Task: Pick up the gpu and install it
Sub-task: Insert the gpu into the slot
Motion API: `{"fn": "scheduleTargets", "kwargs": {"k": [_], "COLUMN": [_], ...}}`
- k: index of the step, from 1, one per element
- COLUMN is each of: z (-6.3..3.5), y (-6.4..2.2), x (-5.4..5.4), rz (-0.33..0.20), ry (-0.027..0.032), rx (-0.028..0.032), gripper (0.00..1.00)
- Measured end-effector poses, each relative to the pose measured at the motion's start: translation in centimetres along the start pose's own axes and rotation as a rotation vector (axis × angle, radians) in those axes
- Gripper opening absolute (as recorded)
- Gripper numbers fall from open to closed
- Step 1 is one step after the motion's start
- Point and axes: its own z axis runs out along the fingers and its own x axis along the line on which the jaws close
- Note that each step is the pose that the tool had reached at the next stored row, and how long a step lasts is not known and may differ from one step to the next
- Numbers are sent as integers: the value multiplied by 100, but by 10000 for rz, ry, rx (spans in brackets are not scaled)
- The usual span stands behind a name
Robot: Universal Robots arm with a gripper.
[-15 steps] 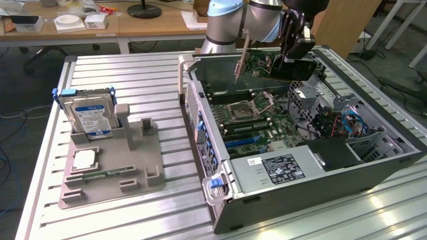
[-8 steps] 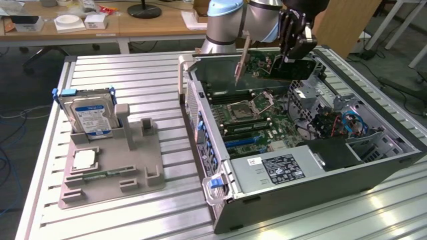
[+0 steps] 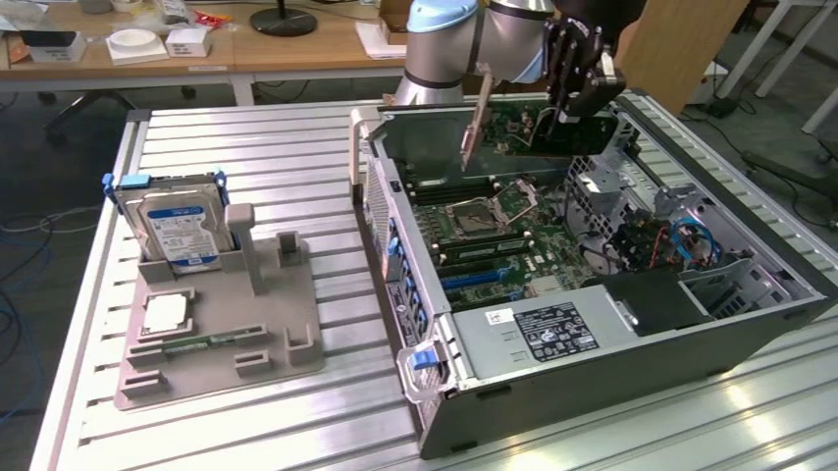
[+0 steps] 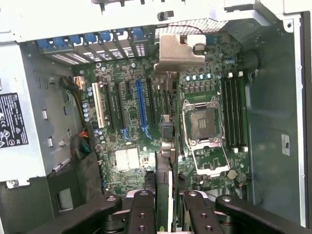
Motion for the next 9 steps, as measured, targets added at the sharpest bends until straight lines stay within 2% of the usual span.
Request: {"fn": "scheduleTargets", "kwargs": {"k": [9], "z": [6], "y": [1], "x": [1], "rz": [-799], "ry": [-41], "rx": [-16], "gripper": [26]}}
